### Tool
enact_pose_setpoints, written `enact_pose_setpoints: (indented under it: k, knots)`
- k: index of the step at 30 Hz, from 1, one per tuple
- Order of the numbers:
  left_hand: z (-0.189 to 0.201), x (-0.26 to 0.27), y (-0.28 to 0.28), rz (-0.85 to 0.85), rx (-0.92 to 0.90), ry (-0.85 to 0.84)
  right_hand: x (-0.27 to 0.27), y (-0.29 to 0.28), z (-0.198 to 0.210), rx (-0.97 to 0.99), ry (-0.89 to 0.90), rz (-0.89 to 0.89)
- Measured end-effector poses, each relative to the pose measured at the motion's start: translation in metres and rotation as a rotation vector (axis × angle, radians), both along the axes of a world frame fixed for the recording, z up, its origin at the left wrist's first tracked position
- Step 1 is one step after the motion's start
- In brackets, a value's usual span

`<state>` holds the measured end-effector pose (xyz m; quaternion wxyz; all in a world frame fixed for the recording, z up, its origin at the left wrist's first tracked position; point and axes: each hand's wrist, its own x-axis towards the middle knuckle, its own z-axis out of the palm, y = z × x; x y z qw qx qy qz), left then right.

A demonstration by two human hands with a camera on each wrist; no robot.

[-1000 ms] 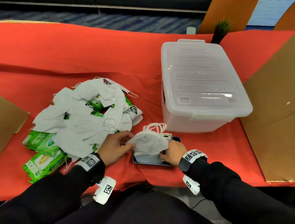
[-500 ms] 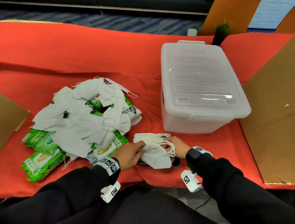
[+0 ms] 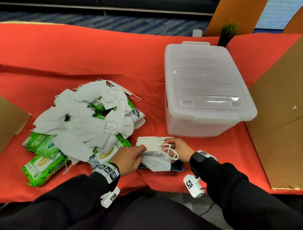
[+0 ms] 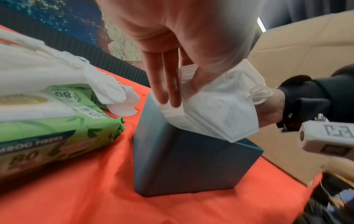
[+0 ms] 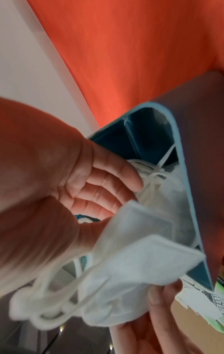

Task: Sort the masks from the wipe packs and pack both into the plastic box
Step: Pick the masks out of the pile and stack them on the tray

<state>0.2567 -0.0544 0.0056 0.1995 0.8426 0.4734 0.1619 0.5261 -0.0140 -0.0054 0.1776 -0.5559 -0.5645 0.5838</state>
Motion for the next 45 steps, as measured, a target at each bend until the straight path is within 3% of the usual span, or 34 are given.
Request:
enact_pose_setpoints:
  k: [4,10,12,16,19,22,25,30,33,36,41,45]
  knots:
    - [0.002,0.002,-0.001,0.107,-0.045,-0.086,0.000,0.003,0.001,-0.010,-0.009,0.005]
    - [-0.008,0.011,-0.003,-0.176,-0.028,0.278,-0.003,0.006,0.006,-0.048,-0.087,0.072]
    - [-0.011,0.015,-0.001,-0.178,0.003,0.411,-0.002,0.009,0.006,-0.007,-0.115,0.086]
    - [-0.007,0.017,0.009,-0.151,0.014,0.511,0.004,0.009,0.013,0.018,-0.116,0.086]
    - [-0.010,0.014,0.014,-0.181,0.110,0.510,0.013,0.002,0.019,-0.041,-0.041,-0.076]
    - [-0.011,0.004,0.018,-0.140,0.051,0.445,0.021,-0.012,0.019,-0.109,0.071,-0.395]
    - [-0.007,-0.006,0.022,0.094,-0.201,0.240,0.015,-0.028,0.020,-0.284,0.241,-0.650]
    - [-0.022,-0.019,0.025,0.584,-0.720,-0.308,-0.011,-0.028,0.028,-0.433,0.310,-0.640]
    - [-0.025,-0.014,0.019,0.637,-1.018,-0.490,-0.029,-0.021,0.014,-0.528,0.328,-0.595]
    - [-0.028,-0.009,0.015,0.603,-1.011,-0.527,-0.033,-0.013,-0.024,-0.612,0.399,-0.587]
    - [-0.027,-0.010,0.008,0.598,-0.954,-0.496,-0.036,-0.012,-0.007,-0.578,0.448,-0.645]
    - [-0.033,-0.013,0.010,0.545,-0.905,-0.436,-0.037,-0.017,0.008,-0.678,0.601,-0.667]
